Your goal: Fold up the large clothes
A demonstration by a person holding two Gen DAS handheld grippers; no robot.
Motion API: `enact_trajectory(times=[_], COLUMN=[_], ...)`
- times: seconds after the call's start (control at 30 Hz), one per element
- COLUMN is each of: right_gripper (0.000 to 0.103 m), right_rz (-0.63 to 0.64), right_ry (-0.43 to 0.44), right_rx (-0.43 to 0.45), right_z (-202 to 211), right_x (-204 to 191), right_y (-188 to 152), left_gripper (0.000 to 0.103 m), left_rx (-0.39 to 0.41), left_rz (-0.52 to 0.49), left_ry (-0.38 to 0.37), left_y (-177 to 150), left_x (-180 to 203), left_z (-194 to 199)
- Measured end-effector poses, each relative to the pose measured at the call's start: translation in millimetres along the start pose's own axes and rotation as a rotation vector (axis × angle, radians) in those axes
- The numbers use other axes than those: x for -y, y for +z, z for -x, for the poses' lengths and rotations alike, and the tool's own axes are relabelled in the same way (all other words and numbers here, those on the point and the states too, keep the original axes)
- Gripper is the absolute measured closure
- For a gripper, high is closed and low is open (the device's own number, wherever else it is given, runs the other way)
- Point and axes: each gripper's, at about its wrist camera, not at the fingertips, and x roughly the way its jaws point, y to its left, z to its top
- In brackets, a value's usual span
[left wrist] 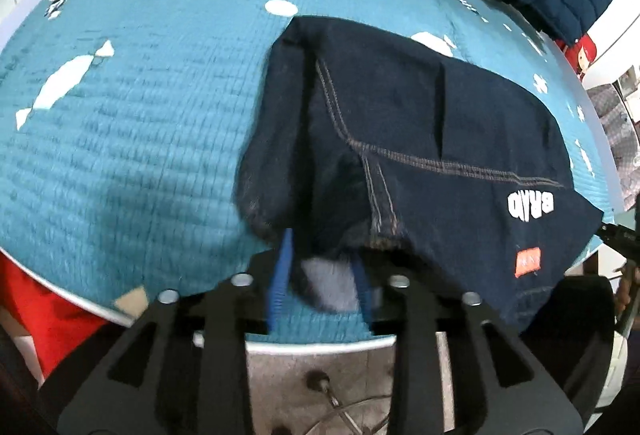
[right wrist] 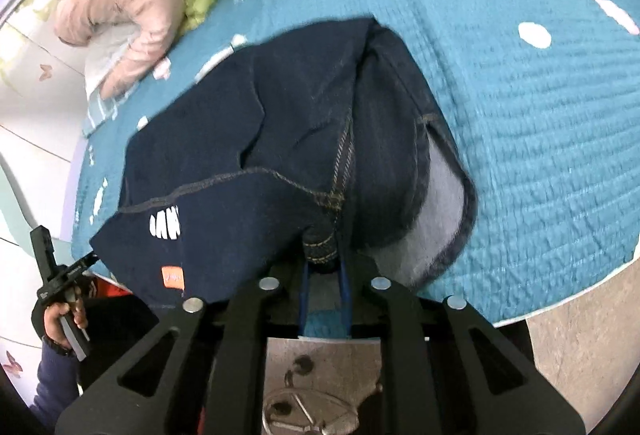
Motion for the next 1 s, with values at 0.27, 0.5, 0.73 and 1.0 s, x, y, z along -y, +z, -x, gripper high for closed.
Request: enact_trajectory(times=[0.27,0.5,0.73,1.0], right_gripper=[0.066,0.089,0.103,0.102], right_rz=[0.041,0.019,-0.031,-0.041], right_ry=[-0.039,0.069,-0.101,-0.119], right_rx=[0.035,0.044,-0.158,-0.158], right_z=[56,18,-71,-55], right_x=[3,-41,-10,-14], right_y=[-9,12,-5,1], left_gripper=[0.038,0.036,0.037,0.037], left_rx=[0.166,0.094,-0.067,-0.053], left_rz=[0.022,-0.019,-0.043,-0.004], left_ry=[0.034,-0.071,-0.028,-0.111], left_y=[11,39,6,7], left_x=[2,57,55,39], left_z=[70,23,-51,-40])
